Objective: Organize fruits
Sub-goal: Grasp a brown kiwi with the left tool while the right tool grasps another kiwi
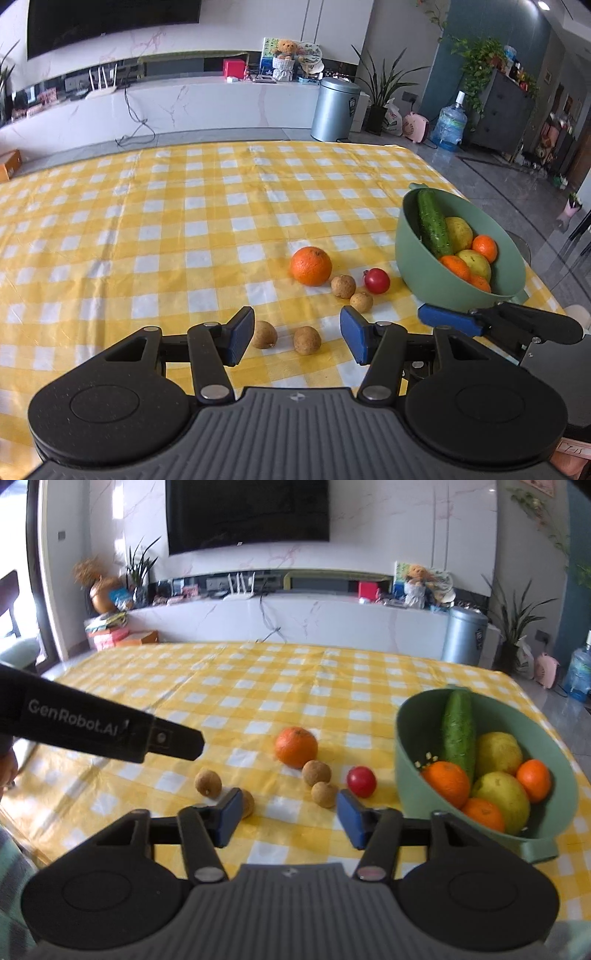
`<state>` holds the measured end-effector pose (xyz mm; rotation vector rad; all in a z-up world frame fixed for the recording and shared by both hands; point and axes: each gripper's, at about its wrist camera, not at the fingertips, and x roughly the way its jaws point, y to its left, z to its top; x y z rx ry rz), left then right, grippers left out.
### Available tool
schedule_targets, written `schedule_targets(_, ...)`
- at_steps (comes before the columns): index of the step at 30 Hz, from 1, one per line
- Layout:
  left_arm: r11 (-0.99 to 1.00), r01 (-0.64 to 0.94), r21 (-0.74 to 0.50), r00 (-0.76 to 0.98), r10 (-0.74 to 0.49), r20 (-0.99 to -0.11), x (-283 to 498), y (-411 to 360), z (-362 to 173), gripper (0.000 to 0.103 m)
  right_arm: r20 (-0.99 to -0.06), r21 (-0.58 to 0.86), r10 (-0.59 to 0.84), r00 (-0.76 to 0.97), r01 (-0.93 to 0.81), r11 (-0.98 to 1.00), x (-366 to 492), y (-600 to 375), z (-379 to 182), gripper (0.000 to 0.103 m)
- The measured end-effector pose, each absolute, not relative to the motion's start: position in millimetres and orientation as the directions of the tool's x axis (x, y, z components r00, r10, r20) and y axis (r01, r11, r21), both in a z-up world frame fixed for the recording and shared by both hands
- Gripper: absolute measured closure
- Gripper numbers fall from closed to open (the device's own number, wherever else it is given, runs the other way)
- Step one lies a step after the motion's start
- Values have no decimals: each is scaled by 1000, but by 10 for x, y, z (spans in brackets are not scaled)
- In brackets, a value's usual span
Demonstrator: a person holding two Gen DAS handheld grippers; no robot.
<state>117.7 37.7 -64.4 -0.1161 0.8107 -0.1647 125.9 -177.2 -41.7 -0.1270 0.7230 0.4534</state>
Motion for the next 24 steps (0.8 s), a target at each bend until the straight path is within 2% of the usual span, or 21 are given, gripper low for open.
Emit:
schedule_targets(7,975,77,-208,623,-210,-754,1288,480,-952,46,-713,109,348,609,-394,913,1485,-1761,-589,71)
schedule_targets(13,975,61,-212,617,-204,-760,1359,509,-1111,48,-737,150,346,581,-358,921,1606,-1749,-680,71)
schedule_targets(20,973,4,-231,609,-185,-771,1449,606,-1206,60,-738,164,393,549,-419,893,1621,-1633,-719,71)
schedule_targets(24,972,5,-234,599,-190,-778,1483,597,-1261,64,-735,177,420,533,-447,877,1631,-1579,-728,71)
